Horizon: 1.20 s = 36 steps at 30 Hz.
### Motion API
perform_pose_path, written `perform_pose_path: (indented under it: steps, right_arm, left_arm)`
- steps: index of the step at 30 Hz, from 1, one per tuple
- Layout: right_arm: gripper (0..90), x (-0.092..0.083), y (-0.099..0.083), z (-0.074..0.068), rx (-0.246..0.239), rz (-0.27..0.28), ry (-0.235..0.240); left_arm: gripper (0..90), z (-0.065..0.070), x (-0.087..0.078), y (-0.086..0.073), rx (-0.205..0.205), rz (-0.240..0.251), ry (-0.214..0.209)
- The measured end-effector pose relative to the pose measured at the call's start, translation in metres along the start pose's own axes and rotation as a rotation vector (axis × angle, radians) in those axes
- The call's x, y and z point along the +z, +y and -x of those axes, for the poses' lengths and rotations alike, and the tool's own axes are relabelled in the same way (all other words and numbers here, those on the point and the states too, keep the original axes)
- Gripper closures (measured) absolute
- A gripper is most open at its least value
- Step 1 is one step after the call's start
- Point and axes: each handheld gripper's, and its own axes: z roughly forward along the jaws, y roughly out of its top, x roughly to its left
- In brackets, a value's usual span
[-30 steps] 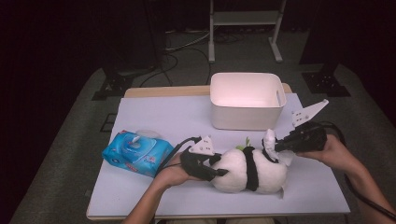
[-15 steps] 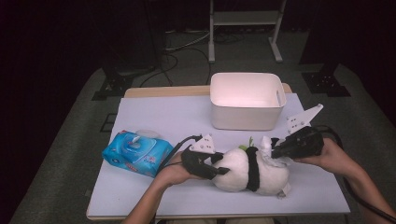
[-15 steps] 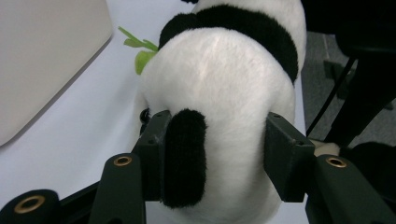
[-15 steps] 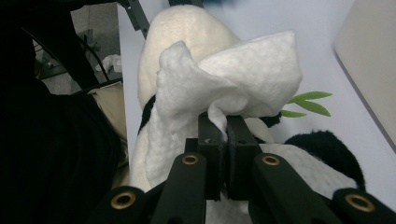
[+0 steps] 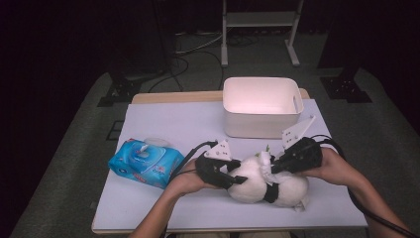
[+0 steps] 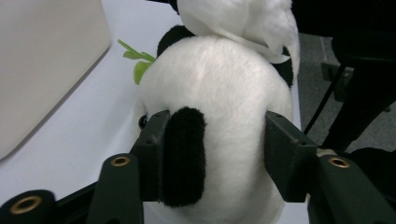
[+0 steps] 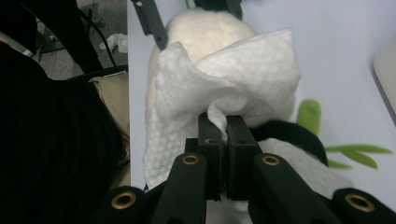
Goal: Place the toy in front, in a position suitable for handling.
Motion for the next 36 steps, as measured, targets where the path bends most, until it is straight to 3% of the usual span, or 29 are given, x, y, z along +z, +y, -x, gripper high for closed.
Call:
perform_pose_path:
  steps: [5, 17, 19, 23, 27, 32, 36]
  right_arm:
    - [86.5, -0.005, -0.015, 0.003, 0.035, 0.02, 0.004]
    - [86.6, -0.017, -0.04, 0.001, 0.068, 0.06, -0.004]
    - [86.6, -0.02, -0.045, 0.001, 0.084, 0.064, -0.01]
    - [86.6, -0.023, -0.054, 0.0, 0.102, 0.084, -0.009]
    - [86.7, -0.023, -0.053, 0.0, 0.092, 0.117, -0.015]
    - [86.8, -0.023, -0.041, 0.001, 0.076, 0.179, -0.012]
    - [86.8, -0.017, -0.033, 0.004, 0.074, 0.214, 0.007]
  left_arm:
    - [37.9, -0.001, 0.0, -0.002, -0.002, 0.043, -0.017]
    - [24.1, -0.009, 0.008, -0.015, -0.048, 0.052, -0.073]
    - [20.6, -0.011, 0.014, -0.018, -0.077, 0.05, -0.092]
    - [30.1, -0.012, 0.02, -0.021, -0.092, 0.111, -0.136]
    - [42.1, -0.012, 0.011, -0.011, -0.086, 0.151, -0.116]
    - [44.6, -0.012, -0.01, 0.002, -0.065, 0.161, -0.086]
    - [44.6, -0.01, -0.028, 0.007, -0.04, 0.135, -0.045]
